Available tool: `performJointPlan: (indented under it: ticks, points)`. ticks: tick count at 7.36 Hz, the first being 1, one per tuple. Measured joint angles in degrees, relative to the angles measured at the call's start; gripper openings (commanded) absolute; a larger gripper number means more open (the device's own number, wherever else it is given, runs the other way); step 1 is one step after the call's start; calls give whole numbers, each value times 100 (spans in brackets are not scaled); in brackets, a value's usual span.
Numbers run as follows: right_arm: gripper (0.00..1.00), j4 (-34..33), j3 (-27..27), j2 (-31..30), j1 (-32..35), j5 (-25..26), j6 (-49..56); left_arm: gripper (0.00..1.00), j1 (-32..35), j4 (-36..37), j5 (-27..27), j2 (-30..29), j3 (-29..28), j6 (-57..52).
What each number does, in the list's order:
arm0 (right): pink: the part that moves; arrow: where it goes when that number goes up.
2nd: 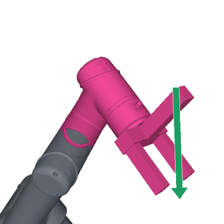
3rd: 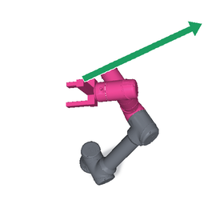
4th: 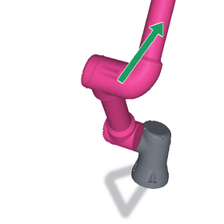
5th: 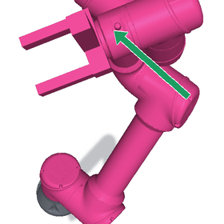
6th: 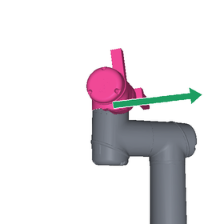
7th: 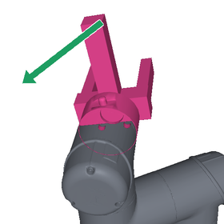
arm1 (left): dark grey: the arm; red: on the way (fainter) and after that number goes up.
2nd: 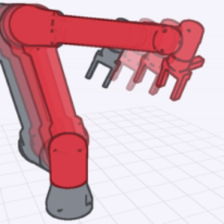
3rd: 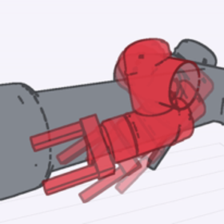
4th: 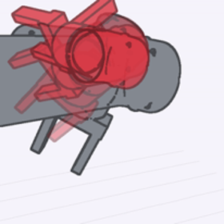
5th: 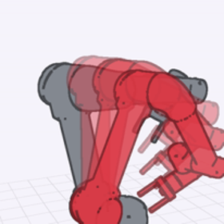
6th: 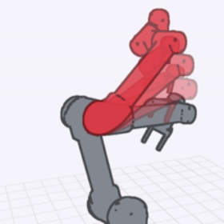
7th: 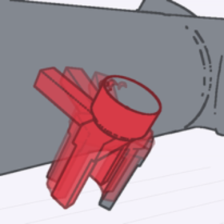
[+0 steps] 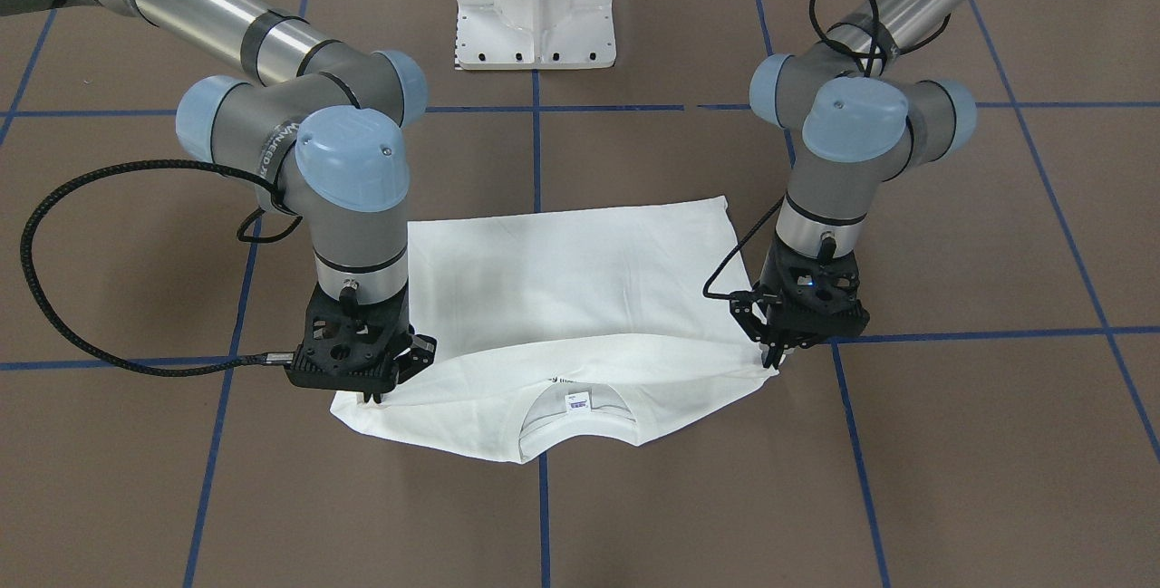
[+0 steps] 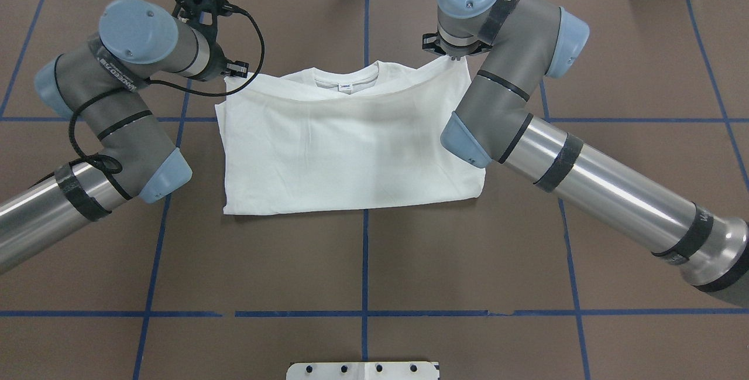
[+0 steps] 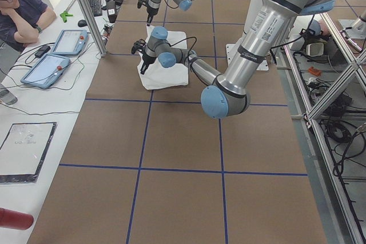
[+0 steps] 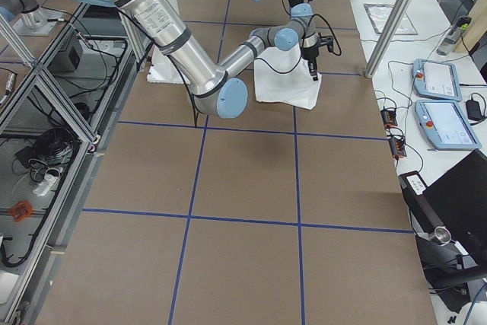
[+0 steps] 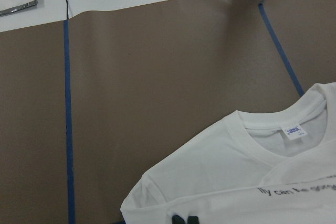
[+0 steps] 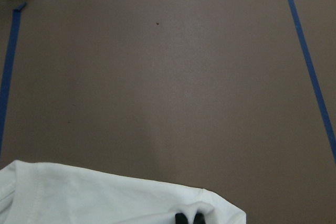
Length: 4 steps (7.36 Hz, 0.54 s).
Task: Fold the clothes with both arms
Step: 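Release the hem near the collar and lower the left gripper beside the shirt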
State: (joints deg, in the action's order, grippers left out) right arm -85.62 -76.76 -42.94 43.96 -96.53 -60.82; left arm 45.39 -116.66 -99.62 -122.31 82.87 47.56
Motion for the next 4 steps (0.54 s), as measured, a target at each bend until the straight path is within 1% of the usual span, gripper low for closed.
performJointPlan:
  ticks: [1,2,4]
  points:
    - [57,21,101,-10,-30,20,45,0,-64,-238,5,6,-251,-1]
    - [100,35,140,-29,-56,33,85,99,-100,-359,5,15,-360,-1]
    - [100,276,144,-32,-96,81,65,100,-109,-564,-13,47,-350,-25]
